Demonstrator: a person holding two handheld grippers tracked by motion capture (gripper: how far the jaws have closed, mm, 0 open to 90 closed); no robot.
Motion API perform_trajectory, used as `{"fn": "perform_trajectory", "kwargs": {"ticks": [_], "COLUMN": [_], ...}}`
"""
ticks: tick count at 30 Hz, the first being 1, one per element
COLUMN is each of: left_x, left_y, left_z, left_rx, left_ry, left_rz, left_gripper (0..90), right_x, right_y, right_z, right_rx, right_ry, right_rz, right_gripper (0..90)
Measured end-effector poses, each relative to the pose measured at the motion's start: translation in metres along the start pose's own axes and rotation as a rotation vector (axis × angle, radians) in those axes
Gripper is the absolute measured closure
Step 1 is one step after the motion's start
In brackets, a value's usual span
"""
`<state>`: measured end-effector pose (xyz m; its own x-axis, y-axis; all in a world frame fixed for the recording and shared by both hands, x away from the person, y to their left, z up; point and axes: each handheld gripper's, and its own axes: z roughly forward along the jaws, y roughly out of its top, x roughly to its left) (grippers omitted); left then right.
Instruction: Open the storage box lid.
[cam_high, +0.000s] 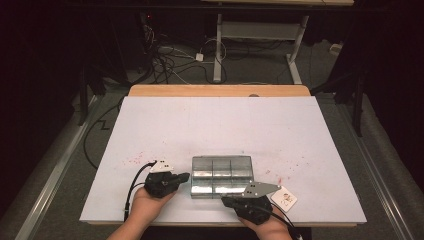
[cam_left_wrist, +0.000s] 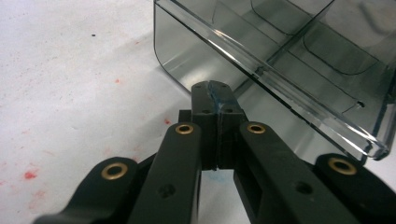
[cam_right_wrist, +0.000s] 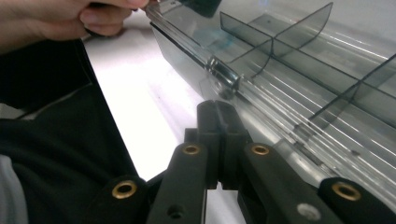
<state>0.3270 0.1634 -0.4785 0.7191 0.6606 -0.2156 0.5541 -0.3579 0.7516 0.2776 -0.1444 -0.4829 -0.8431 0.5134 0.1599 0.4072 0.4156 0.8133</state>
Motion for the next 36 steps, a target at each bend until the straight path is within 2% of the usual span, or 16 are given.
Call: {"fn": "perform_trajectory", "kwargs": {"ticks": [4, 6, 10, 18, 26, 36], "left_x": [0.0, 0.0, -0.001, -0.003, -0.012, -0.028], "left_y": [0.0, 0.0, 0.0, -0.002, -0.002, 0.0], "left_z": [-0.001, -0.001, -0.002, -0.009, -0.026, -0.034], "left_rx": [-0.001, -0.002, -0.003, -0.017, -0.058, -0.094], "left_ry": [0.001, 0.0, -0.001, -0.006, -0.047, -0.1], "left_rz": [0.002, 0.003, 0.004, 0.002, 0.013, 0.045], "left_gripper": [87.6, 87.5, 87.6, 87.6, 87.7, 87.6], "right_x": [0.0, 0.0, 0.001, 0.0, 0.0, -0.001], "right_y": [0.0, 0.003, 0.009, 0.012, 0.018, 0.023], "right_z": [0.0, -0.003, -0.008, -0.009, -0.011, -0.013], "right_rx": [0.0, -0.025, -0.06, -0.072, -0.085, -0.105], "right_ry": [-0.001, 0.011, 0.007, 0.012, 0.01, 0.012], "right_rz": [0.0, 0.002, -0.006, -0.009, -0.02, -0.026], "right_gripper": [90.0, 90.0, 90.0, 90.0, 90.0, 90.0]}}
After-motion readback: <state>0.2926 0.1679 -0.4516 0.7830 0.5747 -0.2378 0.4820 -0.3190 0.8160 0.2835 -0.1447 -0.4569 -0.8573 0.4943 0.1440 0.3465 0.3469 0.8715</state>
